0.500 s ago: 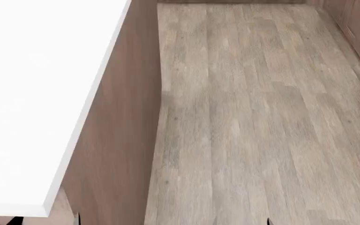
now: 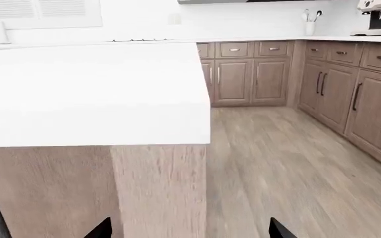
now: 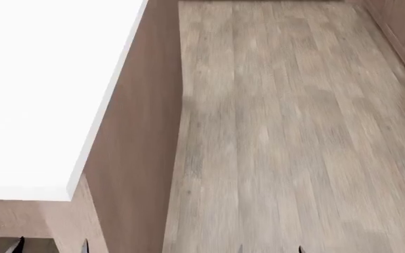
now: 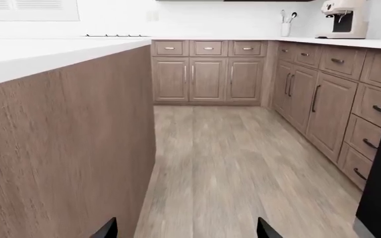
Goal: Place the cup inside the bowl on the dining table and move the bowl to any counter.
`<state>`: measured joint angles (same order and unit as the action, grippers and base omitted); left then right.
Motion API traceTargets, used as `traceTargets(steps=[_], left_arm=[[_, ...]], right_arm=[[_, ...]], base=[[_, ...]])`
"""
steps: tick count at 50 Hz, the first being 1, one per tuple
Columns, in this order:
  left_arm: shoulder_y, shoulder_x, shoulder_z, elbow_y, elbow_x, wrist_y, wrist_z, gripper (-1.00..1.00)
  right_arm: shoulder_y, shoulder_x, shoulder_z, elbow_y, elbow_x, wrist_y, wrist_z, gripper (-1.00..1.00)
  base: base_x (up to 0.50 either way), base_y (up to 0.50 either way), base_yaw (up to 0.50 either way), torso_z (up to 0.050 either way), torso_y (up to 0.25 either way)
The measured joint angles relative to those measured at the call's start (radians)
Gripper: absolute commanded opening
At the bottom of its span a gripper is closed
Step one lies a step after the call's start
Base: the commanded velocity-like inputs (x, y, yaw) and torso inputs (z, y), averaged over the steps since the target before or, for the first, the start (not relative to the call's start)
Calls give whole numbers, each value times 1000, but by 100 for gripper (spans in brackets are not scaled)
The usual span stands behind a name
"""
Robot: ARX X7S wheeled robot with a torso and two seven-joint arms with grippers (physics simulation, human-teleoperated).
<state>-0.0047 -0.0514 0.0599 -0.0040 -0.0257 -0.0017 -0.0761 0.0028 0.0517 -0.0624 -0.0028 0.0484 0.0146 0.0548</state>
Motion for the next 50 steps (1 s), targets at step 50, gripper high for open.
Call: traceTargets(steps=[50], left_arm=[[-5,-60,71,5,-30,-6,-94,100]], right_arm=[[6,63,-78,-3,49,2,63,100]], base=[[-291,418,0,0,0]])
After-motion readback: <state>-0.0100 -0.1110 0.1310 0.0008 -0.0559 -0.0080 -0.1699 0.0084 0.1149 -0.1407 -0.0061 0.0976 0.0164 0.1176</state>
